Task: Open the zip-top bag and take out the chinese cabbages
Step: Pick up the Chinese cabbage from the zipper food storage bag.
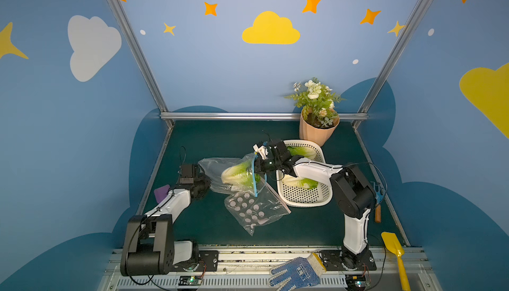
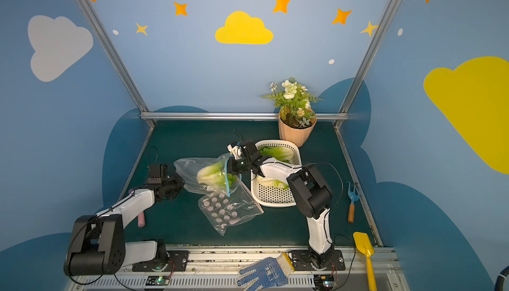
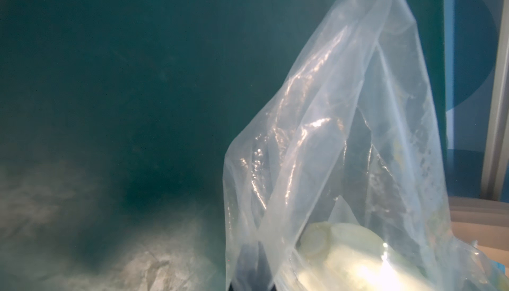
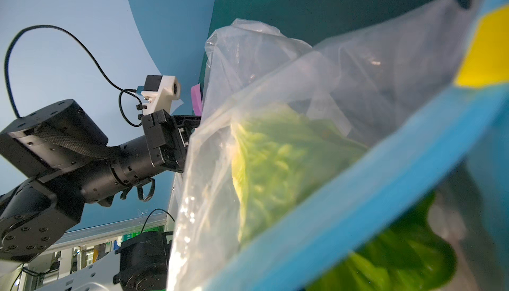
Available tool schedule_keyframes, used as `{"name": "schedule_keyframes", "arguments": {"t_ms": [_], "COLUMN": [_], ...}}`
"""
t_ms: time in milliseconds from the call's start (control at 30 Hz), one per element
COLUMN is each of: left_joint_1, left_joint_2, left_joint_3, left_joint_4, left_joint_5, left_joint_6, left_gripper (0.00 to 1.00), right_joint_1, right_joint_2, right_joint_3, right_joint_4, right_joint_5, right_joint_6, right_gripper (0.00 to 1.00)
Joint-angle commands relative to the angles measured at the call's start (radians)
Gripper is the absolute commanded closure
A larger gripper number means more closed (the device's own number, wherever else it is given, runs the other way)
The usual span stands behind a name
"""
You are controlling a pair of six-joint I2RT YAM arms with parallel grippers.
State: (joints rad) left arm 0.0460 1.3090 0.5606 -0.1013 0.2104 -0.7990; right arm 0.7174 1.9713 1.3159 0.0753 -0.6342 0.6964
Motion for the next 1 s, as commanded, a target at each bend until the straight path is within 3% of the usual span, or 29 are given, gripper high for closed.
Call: {"name": "schedule_keyframes", "arguments": {"t_ms": [0, 967], "left_joint_1": [0.014, 0.110], "left_joint_2": [0.005, 0.008], "left_joint_3": [0.026, 0.048], "left_joint_4": [-0.044, -0.051], "left_joint_5": [-0.066, -0.107], "left_joint_6": [0.033, 0.066], "left_gripper": [0.95, 0.95], "right_joint_1": [-0.010, -0.044], "right_joint_2": [-0.052, -0.175], "right_joint_3": [-0.022, -0.079], "right_joint_4": [0.036, 0.029], "right_joint_5": [-0.027, -0.033], "right_joint_6": [0.007, 0.017], "right_gripper": [1.00, 1.00]}}
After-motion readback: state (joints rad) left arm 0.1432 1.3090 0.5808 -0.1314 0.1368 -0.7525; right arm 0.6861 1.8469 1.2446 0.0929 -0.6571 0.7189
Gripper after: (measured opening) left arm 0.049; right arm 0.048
